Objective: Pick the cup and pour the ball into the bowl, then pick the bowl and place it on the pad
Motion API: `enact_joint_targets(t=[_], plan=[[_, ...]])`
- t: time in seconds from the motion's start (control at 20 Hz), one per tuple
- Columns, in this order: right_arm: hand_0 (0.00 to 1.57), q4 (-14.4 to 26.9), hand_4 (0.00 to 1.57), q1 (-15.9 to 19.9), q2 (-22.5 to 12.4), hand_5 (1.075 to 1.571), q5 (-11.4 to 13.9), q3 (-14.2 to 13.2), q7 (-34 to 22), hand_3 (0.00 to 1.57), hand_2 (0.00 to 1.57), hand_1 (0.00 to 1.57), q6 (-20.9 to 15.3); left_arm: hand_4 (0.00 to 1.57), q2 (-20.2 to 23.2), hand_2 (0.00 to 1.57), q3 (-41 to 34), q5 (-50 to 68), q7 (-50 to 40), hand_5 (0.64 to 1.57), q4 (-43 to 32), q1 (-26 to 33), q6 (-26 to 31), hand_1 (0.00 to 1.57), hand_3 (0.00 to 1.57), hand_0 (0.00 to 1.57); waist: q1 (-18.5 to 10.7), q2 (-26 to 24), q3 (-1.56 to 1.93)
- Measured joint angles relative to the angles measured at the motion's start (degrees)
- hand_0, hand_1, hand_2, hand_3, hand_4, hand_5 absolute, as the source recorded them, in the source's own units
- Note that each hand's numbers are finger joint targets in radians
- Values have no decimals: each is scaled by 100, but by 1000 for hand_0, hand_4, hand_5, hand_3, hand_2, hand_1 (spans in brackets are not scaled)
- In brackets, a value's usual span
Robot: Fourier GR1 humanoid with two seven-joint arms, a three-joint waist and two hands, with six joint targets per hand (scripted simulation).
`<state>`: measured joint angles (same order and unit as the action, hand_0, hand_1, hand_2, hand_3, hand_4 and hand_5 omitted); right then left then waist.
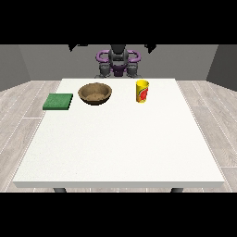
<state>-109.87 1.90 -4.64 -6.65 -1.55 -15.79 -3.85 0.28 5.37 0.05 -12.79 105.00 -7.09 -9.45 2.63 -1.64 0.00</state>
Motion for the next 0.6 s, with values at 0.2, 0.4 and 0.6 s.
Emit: enact_joint_targets(t=[0.2,0.4,0.6], plan=[[0,299,691,217,-31,1547,-156,-203,619,0,0,0,205,555,38,0,-153,-114,940,1496,-509,-157,32,0,0,0,62,706,0],[0,457,681,246,-118,1551,-326,-380,1066,0,0,0,458,360,142,0,-430,-71,1973,1483,-1239,-115,201,0,0,0,168,1163,-2],[0,711,671,502,-387,1560,-609,-731,1177,0,0,0,712,41,177,0,-594,-47,2609,1457,-2054,-289,342,0,0,0,238,1355,-3]])
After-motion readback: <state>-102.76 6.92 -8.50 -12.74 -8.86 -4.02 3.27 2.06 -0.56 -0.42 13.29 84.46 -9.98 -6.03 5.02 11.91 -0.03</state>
